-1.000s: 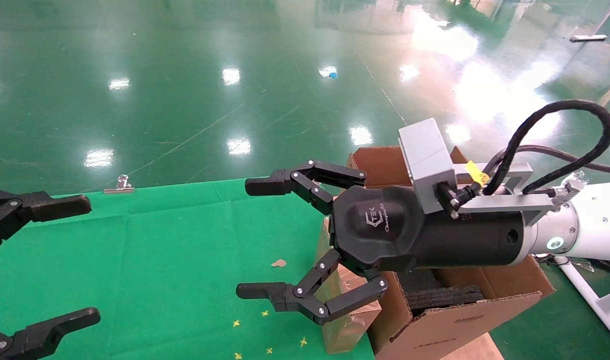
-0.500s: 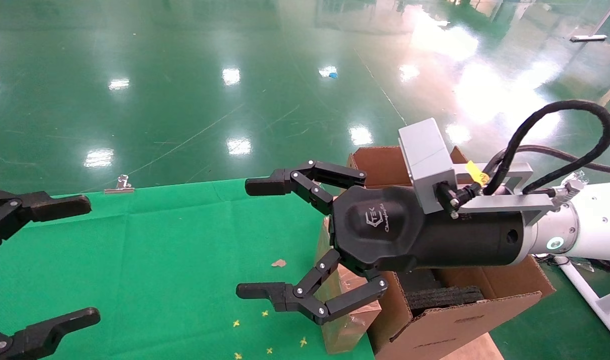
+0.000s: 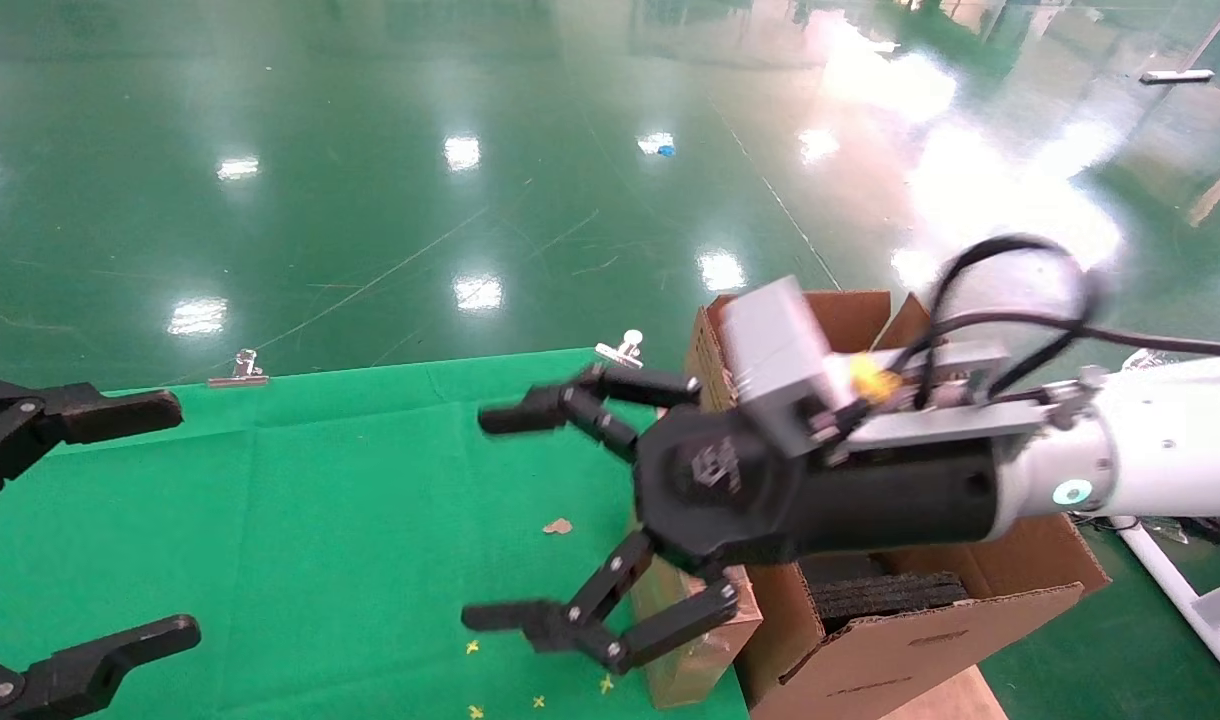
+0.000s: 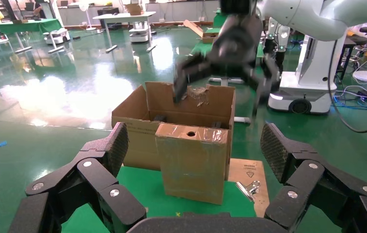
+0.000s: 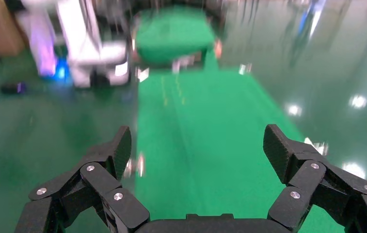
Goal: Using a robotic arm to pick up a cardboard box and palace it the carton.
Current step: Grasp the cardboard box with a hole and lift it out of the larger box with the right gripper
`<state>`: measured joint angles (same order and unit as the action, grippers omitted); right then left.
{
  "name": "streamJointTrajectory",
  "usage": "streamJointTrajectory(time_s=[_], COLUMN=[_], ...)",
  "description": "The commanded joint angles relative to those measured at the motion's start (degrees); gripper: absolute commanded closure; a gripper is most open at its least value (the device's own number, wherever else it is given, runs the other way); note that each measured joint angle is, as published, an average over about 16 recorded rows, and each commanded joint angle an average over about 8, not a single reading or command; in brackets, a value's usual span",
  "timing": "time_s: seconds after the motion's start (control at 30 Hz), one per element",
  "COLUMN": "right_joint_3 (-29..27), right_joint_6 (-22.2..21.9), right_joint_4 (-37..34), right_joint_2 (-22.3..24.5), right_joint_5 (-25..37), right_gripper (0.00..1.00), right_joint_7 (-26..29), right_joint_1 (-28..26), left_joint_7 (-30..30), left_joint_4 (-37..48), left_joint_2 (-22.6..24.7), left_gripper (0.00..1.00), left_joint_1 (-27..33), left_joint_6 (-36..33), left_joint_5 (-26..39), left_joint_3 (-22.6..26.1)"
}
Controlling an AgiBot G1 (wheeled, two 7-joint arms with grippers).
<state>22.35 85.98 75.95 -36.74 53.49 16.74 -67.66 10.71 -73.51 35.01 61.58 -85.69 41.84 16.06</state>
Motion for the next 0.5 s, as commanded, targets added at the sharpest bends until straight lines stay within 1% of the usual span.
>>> streamJointTrajectory(time_s=[0.03, 0.17, 0.33, 0.43, 0.5], right_joint_3=[1.4, 8.4, 19.5, 26.7, 31.1], right_joint_6=[-0.2, 2.1, 4.4, 5.1, 5.3], right_joint_4=[0.9, 1.2, 1.1, 0.9, 0.9], right_joint_2=[0.0, -3.6, -9.1, -11.5, -12.3], right_joint_5=[2.7, 14.9, 29.6, 35.2, 36.7], right_gripper=[0.0, 0.0, 0.0, 0.0, 0.0], right_joint_7=[1.4, 7.0, 13.8, 17.0, 18.9], right_joint_1=[-1.3, -9.0, -19.7, -26.6, -31.2], left_joint_7=[0.0, 0.0, 0.0, 0.0, 0.0], left_joint_4=[0.0, 0.0, 0.0, 0.0, 0.0], left_joint_2=[0.0, 0.0, 0.0, 0.0, 0.0], left_gripper=[0.0, 0.0, 0.0, 0.0, 0.0], left_joint_1=[0.0, 0.0, 0.0, 0.0, 0.0], left_joint_6=[0.0, 0.0, 0.0, 0.0, 0.0], left_joint_5=[0.0, 0.0, 0.0, 0.0, 0.0], left_joint_3=[0.0, 0.0, 0.1, 0.1, 0.1])
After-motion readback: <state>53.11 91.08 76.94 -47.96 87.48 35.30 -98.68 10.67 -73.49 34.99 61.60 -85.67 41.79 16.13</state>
